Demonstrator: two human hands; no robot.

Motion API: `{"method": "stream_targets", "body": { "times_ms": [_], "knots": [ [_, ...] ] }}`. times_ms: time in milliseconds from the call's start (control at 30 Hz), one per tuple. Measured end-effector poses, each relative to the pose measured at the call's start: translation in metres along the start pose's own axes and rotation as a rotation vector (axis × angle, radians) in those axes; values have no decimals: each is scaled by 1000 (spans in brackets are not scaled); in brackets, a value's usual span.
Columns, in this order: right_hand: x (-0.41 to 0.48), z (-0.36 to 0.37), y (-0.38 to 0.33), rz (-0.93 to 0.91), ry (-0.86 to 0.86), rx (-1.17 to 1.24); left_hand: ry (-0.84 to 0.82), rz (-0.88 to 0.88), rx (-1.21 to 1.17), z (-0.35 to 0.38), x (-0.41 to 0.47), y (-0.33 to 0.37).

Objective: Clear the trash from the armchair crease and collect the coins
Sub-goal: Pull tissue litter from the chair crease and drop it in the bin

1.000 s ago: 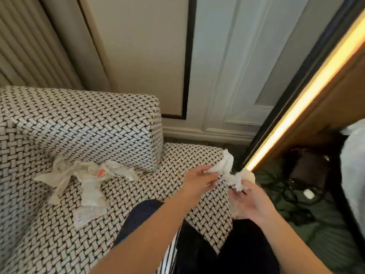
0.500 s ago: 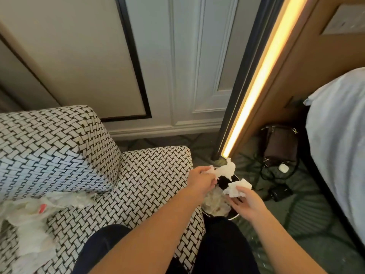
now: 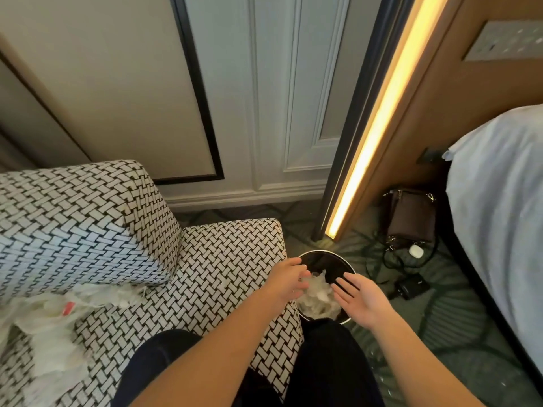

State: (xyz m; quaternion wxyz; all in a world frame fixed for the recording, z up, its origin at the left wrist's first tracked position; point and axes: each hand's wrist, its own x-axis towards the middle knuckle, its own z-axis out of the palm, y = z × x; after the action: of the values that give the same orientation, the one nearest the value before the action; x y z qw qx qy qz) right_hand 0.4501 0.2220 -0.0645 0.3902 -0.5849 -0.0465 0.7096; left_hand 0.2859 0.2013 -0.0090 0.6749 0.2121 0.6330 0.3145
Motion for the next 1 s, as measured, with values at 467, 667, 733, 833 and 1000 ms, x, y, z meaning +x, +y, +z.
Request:
{"method": "stream_targets", "body": {
  "times_ms": [467, 667, 733, 833, 1000],
  "knots": [
    [-73, 98, 24, -89, -290, -183, 40, 293, 97, -120, -97, -1],
    [-105, 164, 79, -79, -449, -300, 188, 395, 65, -192, -139, -16],
    [-115, 187, 105, -39, -518, -337, 248, 411, 38, -217, -152, -28],
    [-131, 220, 149, 17, -602, -416, 324, 404, -23, -256, -169, -50],
    [-146, 257, 225, 35, -664, -576, 483, 340, -181, -307, -191, -95]
  ]
}}
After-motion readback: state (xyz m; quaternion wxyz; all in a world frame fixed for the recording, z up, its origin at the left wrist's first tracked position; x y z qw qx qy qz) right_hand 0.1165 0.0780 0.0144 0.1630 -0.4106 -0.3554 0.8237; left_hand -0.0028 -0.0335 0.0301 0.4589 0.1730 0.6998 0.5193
